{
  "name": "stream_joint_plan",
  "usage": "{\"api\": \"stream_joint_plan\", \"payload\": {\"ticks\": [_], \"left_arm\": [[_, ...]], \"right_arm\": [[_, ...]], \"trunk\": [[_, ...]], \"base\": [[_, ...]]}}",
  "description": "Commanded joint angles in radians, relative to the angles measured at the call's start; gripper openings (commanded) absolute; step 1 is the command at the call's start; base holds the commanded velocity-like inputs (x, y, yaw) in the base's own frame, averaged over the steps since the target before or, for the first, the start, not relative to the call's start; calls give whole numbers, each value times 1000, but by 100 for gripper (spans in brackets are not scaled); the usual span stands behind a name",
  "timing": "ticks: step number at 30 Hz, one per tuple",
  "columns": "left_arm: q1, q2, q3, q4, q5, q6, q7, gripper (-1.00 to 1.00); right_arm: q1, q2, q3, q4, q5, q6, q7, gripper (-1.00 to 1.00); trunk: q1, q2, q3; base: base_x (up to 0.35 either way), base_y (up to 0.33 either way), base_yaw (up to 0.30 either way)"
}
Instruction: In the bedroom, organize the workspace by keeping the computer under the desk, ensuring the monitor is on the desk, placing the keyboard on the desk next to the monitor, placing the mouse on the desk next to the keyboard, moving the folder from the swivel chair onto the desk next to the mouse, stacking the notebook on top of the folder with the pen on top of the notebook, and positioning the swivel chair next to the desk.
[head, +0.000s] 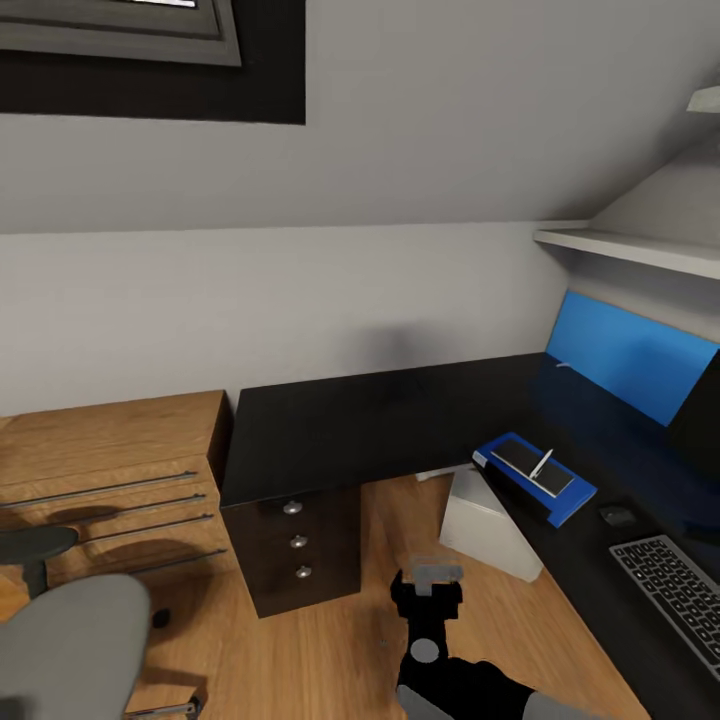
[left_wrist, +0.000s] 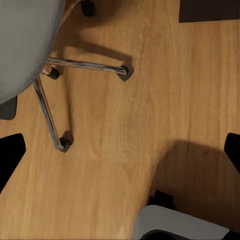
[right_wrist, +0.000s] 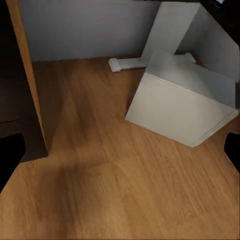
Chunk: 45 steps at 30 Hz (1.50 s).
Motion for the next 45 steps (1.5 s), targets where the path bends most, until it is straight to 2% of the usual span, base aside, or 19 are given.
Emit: {"api": "stream_joint_plan", "payload": {"ticks": [1,3,4,6,7,9,11,16,19,23,25,32,33,45], "left_arm": [[0,0,-8,4,10,-13,8,100],[0,-1,-8,6,11,-17,8,100],[0,-2,-8,8,11,-18,8,100],[0,-2,-8,9,12,-19,9,100],[0,-3,-8,10,13,-19,9,100],[0,-3,-8,14,13,-14,10,100],[0,-3,-8,21,14,-2,10,100],[0,-3,-8,58,32,61,9,100],[0,-2,-8,77,46,76,9,100],[0,0,-8,107,63,90,4,100],[0,-1,-9,145,65,89,-13,100],[0,-4,-9,166,66,85,-56,100],[0,-6,-9,169,64,84,-64,100],[0,-6,-9,170,65,79,-65,100]], "right_arm": [[3,16,35,125,-13,-74,83,100],[13,33,45,211,-14,-103,155,100],[27,54,52,294,-15,-124,234,100],[42,78,56,372,-16,-137,313,100],[59,112,59,477,-17,-149,414,100],[71,133,60,552,-19,-156,476,100],[81,140,60,581,-19,-159,501,100],[129,146,57,626,-45,-164,537,100],[149,145,57,633,-61,-175,543,100],[174,145,57,638,-75,-241,547,100],[179,145,57,639,-77,-267,547,100],[182,145,56,640,-78,-280,548,100],[184,145,57,641,-79,-307,548,100],[203,149,58,642,-79,-345,547,100]], "trunk": [[-4,6,2],[-11,20,8],[-15,27,12],[-23,41,18],[-27,48,21],[-34,62,27],[-42,76,33],[-61,111,49],[-73,132,59],[-88,160,71],[-96,174,77],[-123,223,99],[-126,230,104],[-172,314,160]], "base": [[-5,0,0],[-4,0,0],[-2,0,0],[-2,0,0],[0,0,0],[0,0,0],[0,0,0],[0,0,0],[0,0,0],[0,0,0],[0,0,0],[0,0,0],[0,0,34],[0,0,93]]}}
